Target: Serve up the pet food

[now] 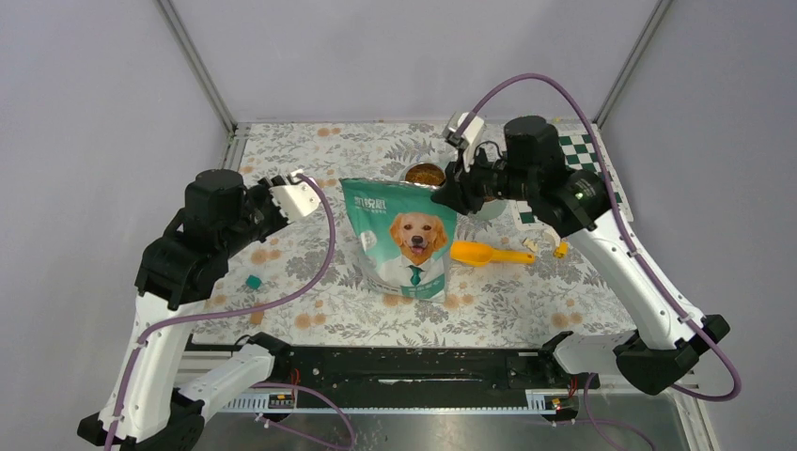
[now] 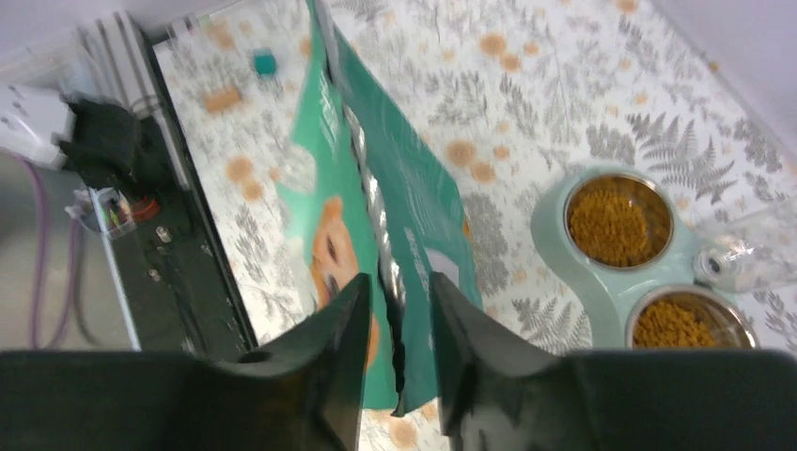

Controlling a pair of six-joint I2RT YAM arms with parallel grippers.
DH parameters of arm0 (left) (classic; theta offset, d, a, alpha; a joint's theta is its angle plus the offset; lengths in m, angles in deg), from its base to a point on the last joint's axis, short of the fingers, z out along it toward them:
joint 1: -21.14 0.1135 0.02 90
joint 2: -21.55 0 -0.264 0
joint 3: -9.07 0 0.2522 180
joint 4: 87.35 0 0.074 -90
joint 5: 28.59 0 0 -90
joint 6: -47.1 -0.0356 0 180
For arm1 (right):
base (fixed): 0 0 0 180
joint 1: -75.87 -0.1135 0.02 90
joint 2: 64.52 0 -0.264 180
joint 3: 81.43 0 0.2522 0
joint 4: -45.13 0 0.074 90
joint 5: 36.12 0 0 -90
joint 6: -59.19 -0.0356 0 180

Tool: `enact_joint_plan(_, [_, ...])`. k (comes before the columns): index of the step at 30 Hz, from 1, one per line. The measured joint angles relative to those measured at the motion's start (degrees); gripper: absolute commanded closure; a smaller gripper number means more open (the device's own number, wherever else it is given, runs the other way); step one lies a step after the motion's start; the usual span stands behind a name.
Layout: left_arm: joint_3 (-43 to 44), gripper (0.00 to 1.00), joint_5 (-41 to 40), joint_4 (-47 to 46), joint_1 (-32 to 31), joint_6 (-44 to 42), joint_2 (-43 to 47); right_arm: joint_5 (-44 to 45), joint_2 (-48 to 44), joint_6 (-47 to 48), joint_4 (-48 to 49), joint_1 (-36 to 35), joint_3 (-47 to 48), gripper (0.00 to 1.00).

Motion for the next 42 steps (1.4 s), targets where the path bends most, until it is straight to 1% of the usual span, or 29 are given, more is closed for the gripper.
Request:
enact_joint_plan(1, [0.7, 0.49, 0.4, -0.1, 0.0, 0.2, -0.2, -0.5, 0.2, 0.0, -0.2, 0.3, 1.6, 0.41])
enact_joint_plan(2, [1.1, 0.42, 0.7, -0.3, 0.0, 0.1, -0.3, -1.2, 0.4, -0.3, -0.2, 0.6, 3.3, 0.34])
enact_joint_plan(4, [1.6, 0.35, 1.9, -1.5, 0.0, 1.3, -0.9, -3.1, 0.8, -0.3, 0.2, 1.0, 7.1, 0.24])
enact_joint_plan(5, [1.8, 0.32, 2.7, -1.8, 0.0, 1.8, -1.3, -4.2, 1.0, -0.3, 0.5, 1.1, 8.3, 0.22])
enact_joint_plan(7, [2.5, 0.29, 5.7, -2.5, 0.0, 3.3, -2.3, -6.6, 1.6, -0.2, 0.7, 1.1, 10.3, 0.19])
enact_joint_plan(10, [3.3, 0.27, 11.0, -4.5, 0.0, 5.8, -4.0, -8.3, 4.2, -0.1, 0.5, 0.5, 12.5, 0.18])
enact_joint_plan(14, [3.8, 0.25, 20.7, -8.6, 0.0, 10.1, -6.3, -6.2, 10.6, 0.5, -0.9, -2.6, 17.3, 0.17])
enact_joint_plan(18, [4.9, 0.24, 27.5, -11.3, 0.0, 12.3, -8.3, -3.5, 17.0, 1.2, -3.1, -6.3, 22.1, 0.18])
enact_joint_plan(21, [5.7, 0.24, 31.9, -11.7, 0.0, 12.3, -9.7, -2.3, 21.7, 2.3, -6.4, -7.6, 27.1, 0.24])
enact_joint_plan(23, [6.1, 0.24, 34.7, -11.5, 0.0, 11.8, -10.4, -1.8, 24.5, 3.0, -8.5, -8.1, 30.5, 0.33])
enact_joint_plan(27, [6.1, 0.25, 38.2, -10.8, 0.0, 10.6, -11.9, -1.2, 28.1, 4.0, -11.6, -8.8, 34.1, 0.58])
enact_joint_plan(28, [6.1, 0.25, 38.8, -10.8, 0.0, 10.3, -12.3, -1.2, 28.5, 4.0, -12.2, -9.0, 34.4, 0.68])
enact_joint_plan(29, [6.1, 0.25, 39.1, -10.8, 0.0, 10.1, -12.9, -1.2, 28.8, 4.0, -12.9, -9.1, 34.4, 0.74])
enact_joint_plan(33, [6.2, 0.25, 39.9, -10.9, 0.0, 9.2, -14.6, -1.5, 29.4, 4.7, -14.7, -9.6, 35.1, 0.92])
enact_joint_plan(34, [6.2, 0.25, 40.0, -11.0, 0.0, 8.9, -14.8, -1.8, 29.7, 4.8, -15.5, -9.6, 35.8, 0.99])
enact_joint_plan(42, [5.2, 0.25, 40.8, -13.7, 0.0, 6.9, -15.1, -4.1, 30.6, 6.4, -18.6, -9.9, 38.2, 1.00])
